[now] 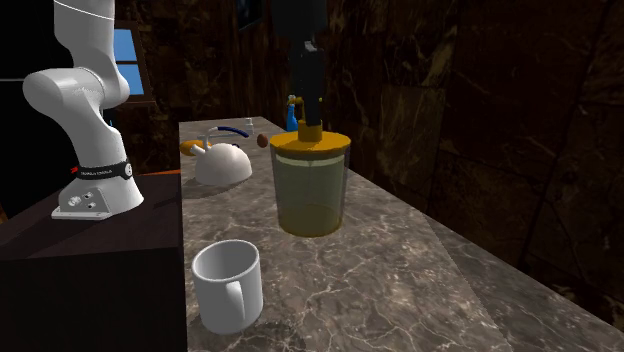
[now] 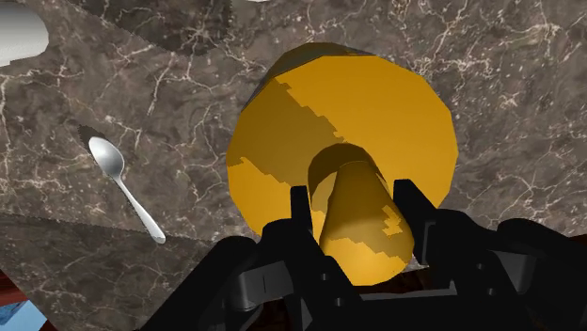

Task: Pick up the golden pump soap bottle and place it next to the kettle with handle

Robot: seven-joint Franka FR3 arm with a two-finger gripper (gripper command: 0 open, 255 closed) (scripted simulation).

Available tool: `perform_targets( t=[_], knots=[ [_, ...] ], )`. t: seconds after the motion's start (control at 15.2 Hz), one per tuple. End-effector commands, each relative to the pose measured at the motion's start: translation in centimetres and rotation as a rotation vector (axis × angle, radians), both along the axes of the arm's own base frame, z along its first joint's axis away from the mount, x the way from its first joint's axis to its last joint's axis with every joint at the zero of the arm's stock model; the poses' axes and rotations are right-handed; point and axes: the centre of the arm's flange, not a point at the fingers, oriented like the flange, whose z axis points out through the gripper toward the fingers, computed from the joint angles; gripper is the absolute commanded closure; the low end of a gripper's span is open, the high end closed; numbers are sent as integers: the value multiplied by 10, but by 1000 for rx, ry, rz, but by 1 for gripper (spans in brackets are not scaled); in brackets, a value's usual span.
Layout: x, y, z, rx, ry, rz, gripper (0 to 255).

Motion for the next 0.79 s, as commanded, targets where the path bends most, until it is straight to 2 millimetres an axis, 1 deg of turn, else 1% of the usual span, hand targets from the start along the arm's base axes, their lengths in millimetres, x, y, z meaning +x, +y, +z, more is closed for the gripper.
perform_targets(
  t=[0.0, 0.73],
  knots=[
    [-1, -1, 11, 0, 0, 0, 255],
    [-1, -1, 69, 0, 0, 0, 255]
  ],
)
